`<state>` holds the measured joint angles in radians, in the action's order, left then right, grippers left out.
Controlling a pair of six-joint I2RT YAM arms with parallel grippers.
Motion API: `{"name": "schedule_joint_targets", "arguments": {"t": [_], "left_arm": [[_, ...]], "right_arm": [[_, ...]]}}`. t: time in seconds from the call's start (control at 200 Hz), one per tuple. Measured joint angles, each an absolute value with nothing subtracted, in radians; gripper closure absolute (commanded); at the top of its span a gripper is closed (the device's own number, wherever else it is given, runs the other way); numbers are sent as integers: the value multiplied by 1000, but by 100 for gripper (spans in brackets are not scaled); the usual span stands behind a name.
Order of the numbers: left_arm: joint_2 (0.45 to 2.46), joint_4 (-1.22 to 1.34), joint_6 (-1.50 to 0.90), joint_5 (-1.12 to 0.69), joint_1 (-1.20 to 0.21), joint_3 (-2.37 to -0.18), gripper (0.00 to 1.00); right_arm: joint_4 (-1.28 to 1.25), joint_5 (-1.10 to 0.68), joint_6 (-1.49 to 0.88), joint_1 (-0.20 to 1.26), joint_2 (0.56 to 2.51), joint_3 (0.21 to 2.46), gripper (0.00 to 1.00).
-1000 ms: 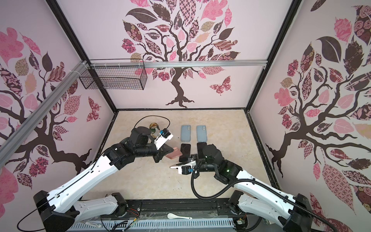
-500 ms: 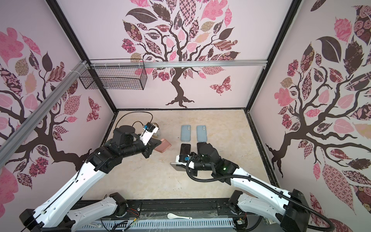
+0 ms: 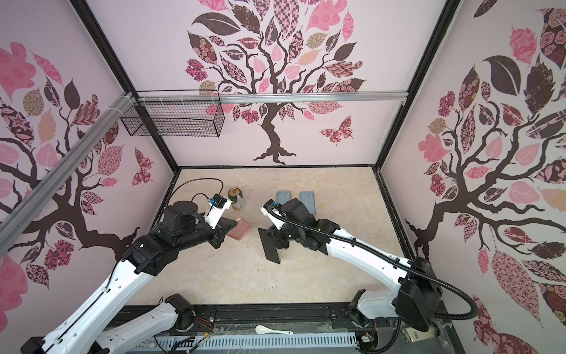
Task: Take the phone out of the phone case
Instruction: Place the phone at the center of the table.
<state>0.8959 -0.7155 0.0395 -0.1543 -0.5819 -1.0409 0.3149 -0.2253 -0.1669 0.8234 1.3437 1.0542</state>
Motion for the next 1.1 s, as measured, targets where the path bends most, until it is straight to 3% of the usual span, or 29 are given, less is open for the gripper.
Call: {"name": "schedule_joint_targets", "arguments": {"t": [0.215,0.495,0.855,1.095], "left_arm": [[884,-720,33,-138,-572,-1031,100],[893,-718,22,-142,-523,-1017,100],[862,-713,-39,-214,-290,-984,100],[813,-727,-51,-270,-256,-968,100]], "right_arm": [[393,-142,-315,801,1361,1081,100],[363,-492,-415,527,1415,1084,100],[380,-633,-522,537,1714,1272,100],[442,-708,-529,536,1967,1455,100]]}}
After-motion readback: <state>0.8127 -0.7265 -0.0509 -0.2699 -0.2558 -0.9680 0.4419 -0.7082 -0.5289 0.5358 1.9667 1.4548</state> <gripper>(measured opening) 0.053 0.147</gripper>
